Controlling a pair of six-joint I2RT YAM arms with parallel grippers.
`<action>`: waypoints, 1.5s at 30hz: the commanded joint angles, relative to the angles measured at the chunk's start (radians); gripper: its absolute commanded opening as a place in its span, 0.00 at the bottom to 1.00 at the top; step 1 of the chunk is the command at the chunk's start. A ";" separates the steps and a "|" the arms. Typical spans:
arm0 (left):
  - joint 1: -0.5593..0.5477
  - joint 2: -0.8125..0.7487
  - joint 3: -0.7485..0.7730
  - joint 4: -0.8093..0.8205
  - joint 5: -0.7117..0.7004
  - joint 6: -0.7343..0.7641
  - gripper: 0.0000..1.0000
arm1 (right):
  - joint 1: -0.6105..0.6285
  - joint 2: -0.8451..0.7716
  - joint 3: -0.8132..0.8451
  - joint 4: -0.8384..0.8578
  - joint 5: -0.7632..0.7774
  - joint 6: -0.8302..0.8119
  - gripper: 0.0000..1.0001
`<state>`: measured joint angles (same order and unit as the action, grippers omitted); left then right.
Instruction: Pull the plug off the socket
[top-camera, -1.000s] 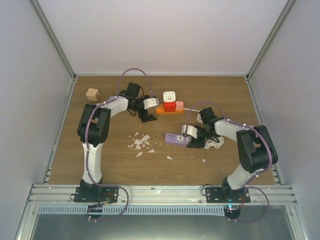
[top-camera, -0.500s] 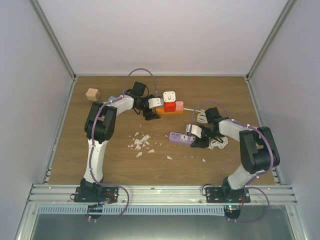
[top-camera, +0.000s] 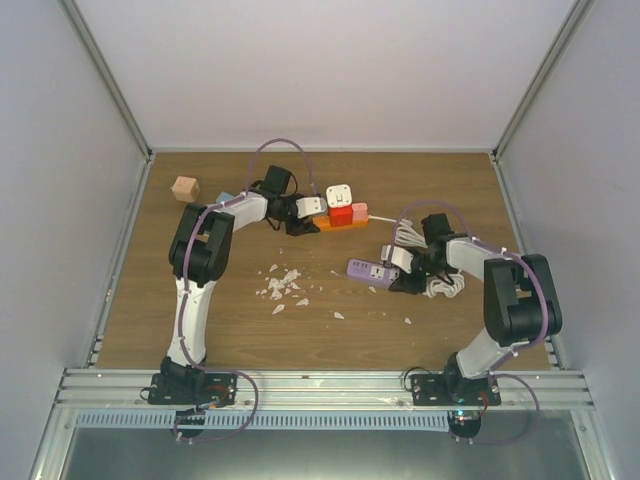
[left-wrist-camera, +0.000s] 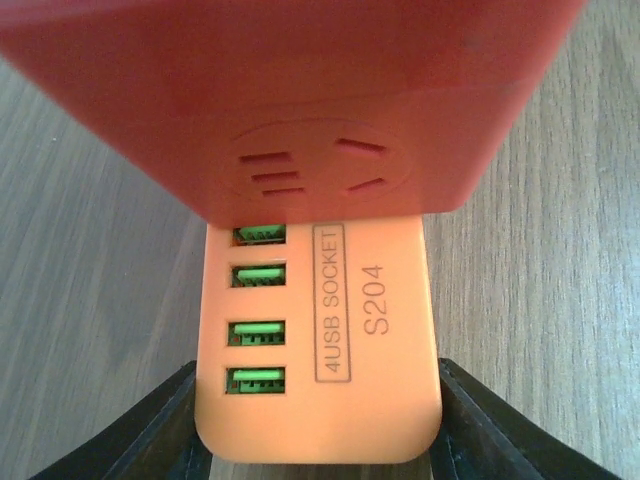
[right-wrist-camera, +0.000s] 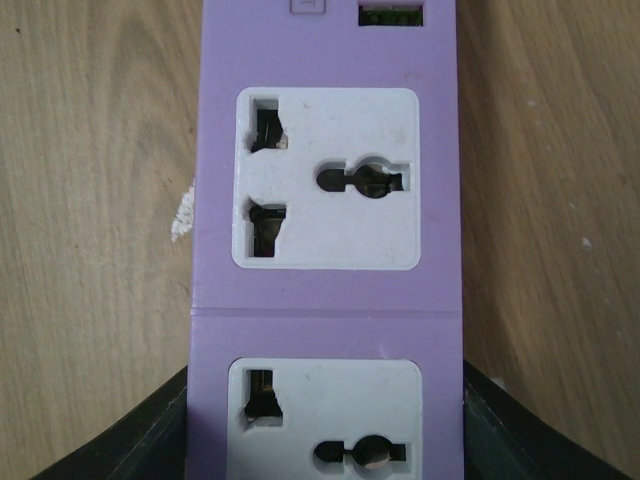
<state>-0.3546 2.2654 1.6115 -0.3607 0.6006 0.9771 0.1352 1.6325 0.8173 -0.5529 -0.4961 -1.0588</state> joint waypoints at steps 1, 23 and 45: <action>-0.003 -0.043 -0.069 0.033 -0.007 -0.010 0.51 | -0.043 0.011 0.020 -0.018 0.024 -0.018 0.45; 0.128 -0.301 -0.413 0.072 0.032 0.030 0.32 | -0.278 0.075 0.061 -0.030 0.057 -0.086 0.45; 0.244 -0.459 -0.654 0.007 -0.007 0.209 0.31 | -0.547 0.257 0.276 -0.085 0.006 -0.106 0.44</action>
<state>-0.1150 1.8347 1.0008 -0.3309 0.6006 1.1122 -0.3660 1.8294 1.0355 -0.6209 -0.5232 -1.1725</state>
